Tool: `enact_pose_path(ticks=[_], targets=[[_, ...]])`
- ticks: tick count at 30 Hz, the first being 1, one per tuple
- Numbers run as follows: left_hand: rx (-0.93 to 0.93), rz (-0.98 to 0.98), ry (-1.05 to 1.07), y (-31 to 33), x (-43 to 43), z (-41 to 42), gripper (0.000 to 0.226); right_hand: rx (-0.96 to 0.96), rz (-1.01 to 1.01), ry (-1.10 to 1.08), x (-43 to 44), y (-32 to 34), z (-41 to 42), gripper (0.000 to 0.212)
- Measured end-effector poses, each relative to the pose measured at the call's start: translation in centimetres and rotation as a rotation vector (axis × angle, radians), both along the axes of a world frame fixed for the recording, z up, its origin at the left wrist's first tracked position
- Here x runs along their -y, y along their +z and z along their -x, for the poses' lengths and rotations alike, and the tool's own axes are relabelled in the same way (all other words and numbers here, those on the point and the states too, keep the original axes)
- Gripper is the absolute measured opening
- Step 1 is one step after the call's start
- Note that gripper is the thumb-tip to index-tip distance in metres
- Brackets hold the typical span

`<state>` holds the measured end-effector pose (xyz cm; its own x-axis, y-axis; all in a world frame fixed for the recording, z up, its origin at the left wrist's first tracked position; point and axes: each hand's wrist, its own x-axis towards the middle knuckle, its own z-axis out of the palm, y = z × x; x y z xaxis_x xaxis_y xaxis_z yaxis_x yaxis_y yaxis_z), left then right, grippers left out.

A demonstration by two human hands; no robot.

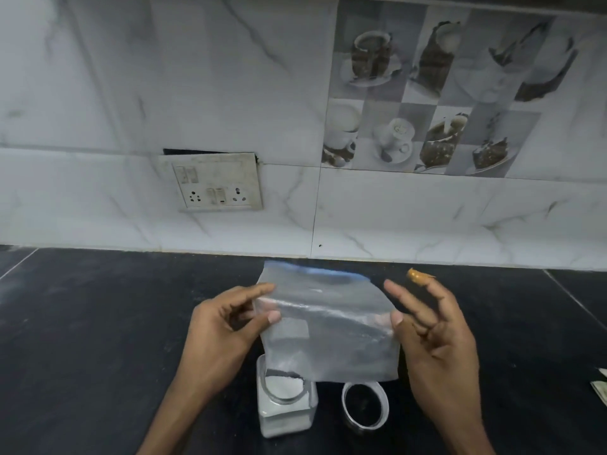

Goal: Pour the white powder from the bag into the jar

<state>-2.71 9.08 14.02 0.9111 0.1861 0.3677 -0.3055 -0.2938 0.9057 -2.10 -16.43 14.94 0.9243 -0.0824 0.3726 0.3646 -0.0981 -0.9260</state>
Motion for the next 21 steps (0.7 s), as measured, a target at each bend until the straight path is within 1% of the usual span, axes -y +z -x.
enact_pose_path(ticks=[2,4,5,9,10,12,13,14,15,16,17,18,19,20,21], targets=[[0.043,-0.023,0.002,0.1,-0.3,-0.1,0.018,-0.035,0.042,0.011,0.5,0.3,0.2,0.064],[0.057,-0.046,-0.003,0.2,-0.4,-0.2,0.006,-0.029,0.151,-0.02,0.6,0.4,0.6,0.07],[0.062,-0.07,-0.006,0.2,-0.3,-0.3,0.005,0.002,0.247,-0.05,0.6,0.3,0.8,0.069],[0.13,-0.175,-0.064,0.3,0.4,-0.2,0.013,0.103,0.679,-0.133,0.8,1.2,1.5,0.062],[0.15,-0.204,-0.101,0.4,0.5,-0.2,0.013,0.111,0.774,-0.112,0.8,1.8,1.6,0.063],[0.185,-0.254,-0.171,0.7,1.1,-0.1,0.014,0.078,0.932,0.003,0.5,2.8,1.6,0.064],[0.21,-0.264,-0.195,1.0,1.6,-0.1,0.014,0.03,0.977,0.085,0.0,3.3,1.6,0.058],[0.237,-0.258,-0.206,1.2,2.1,-0.1,0.015,-0.006,0.992,0.162,-0.5,3.6,1.5,0.047],[0.26,-0.228,-0.202,1.4,2.5,0.0,0.016,-0.022,0.975,0.227,-1.0,3.8,1.3,0.031],[0.274,-0.181,-0.176,1.6,2.8,0.0,0.021,-0.037,0.908,0.261,-1.4,3.9,1.2,0.017],[0.275,-0.126,-0.128,1.7,2.7,0.0,0.032,-0.053,0.782,0.259,-1.7,3.9,1.2,0.011],[0.259,-0.07,-0.066,1.7,2.4,0.0,0.048,-0.076,0.601,0.233,-1.8,3.9,1.2,0.01],[0.213,0.002,-0.01,1.6,2.1,0.1,0.066,-0.107,0.378,0.211,-1.9,3.9,1.2,0.01],[0.133,0.103,0.012,1.4,1.7,0.2,0.083,-0.15,0.162,0.205,-2.0,3.9,1.3,0.008],[0.028,0.239,-0.026,1.2,1.5,0.4,0.096,-0.2,-0.005,0.217,-2.2,3.8,1.4,0.008]])
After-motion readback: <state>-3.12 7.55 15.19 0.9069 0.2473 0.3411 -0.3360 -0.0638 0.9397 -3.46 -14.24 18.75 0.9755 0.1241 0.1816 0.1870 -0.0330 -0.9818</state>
